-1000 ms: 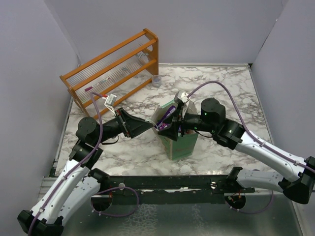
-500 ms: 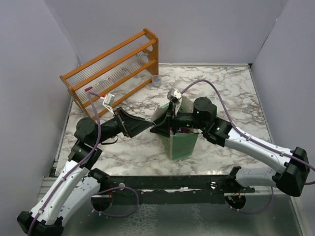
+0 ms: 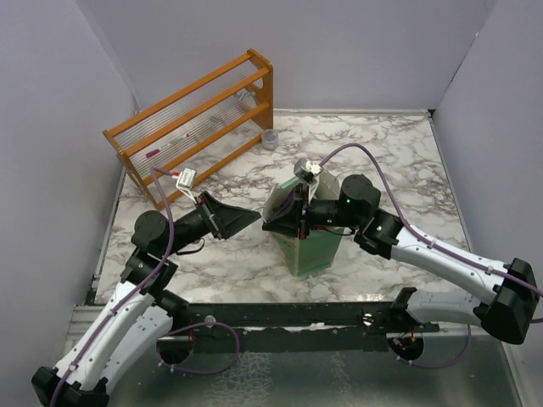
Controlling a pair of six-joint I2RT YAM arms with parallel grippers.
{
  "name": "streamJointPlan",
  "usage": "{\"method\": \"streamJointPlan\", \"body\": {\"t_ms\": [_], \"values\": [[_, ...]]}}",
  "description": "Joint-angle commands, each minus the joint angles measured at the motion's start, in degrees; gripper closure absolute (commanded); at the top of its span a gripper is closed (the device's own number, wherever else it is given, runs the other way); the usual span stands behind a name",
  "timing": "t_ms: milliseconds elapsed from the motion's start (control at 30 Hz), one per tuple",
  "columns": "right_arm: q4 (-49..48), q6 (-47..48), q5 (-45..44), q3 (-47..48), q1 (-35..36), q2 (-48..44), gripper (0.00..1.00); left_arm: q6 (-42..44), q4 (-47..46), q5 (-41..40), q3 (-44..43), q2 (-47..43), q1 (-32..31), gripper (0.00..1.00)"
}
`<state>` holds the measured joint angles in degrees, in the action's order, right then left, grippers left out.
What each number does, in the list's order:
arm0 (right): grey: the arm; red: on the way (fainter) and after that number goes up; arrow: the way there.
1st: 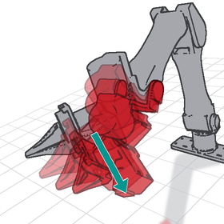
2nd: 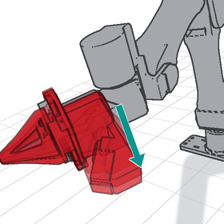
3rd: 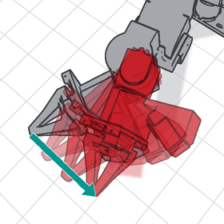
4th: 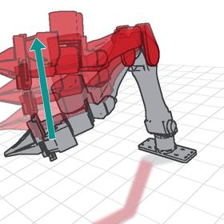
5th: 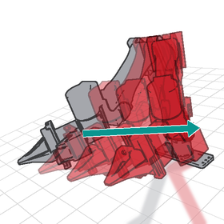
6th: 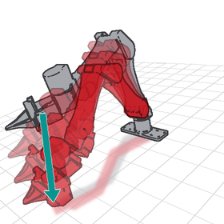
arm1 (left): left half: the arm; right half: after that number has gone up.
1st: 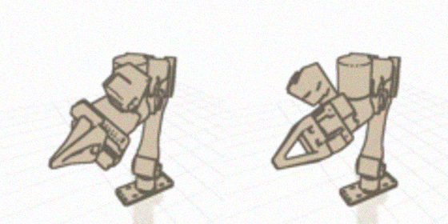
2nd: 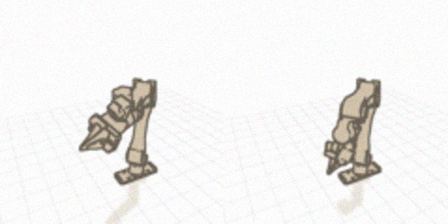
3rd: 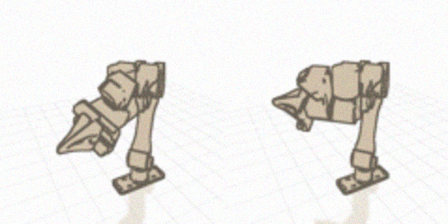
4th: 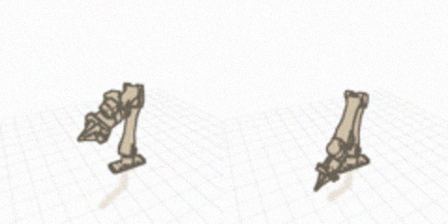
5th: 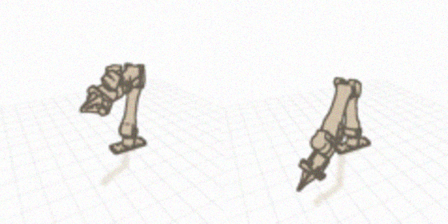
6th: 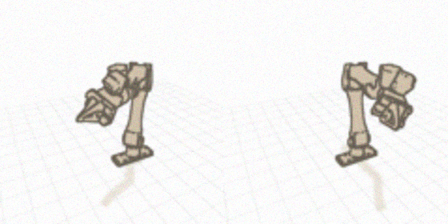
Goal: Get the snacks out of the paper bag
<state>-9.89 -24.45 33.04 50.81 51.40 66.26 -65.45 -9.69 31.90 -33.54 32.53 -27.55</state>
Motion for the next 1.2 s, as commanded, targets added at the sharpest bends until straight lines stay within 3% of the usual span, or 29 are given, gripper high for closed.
{"method": "streamJointPlan", "body": {"t_ms": [0, 300, 1067, 1167], "values": [[-5.95, -2.71, 4.73, -0.16, 0.2, -0.05, 0.98, -4.15, -8.77, -0.46, 1.13, 1.66, -1.67, 0.14], [-7.51, -4.06, 4.02, -1.35, 0.2, -0.49, 0.98, -1.96, -10.91, -1.53, 0.33, 2.78, -7.05, 0.16], [-8.28, -4.93, 3.93, -2.96, 0.2, -2.05, 0.98, -4.65, -21.29, -4.3, 0.98, 7.37, -9.73, 0.43], [-8.3, -5.06, 3.35, -3.11, 0.2, -2.55, 0.98, -4.1, -21.42, -4.27, 0.61, 8.0, -10.28, 0.52]]}}
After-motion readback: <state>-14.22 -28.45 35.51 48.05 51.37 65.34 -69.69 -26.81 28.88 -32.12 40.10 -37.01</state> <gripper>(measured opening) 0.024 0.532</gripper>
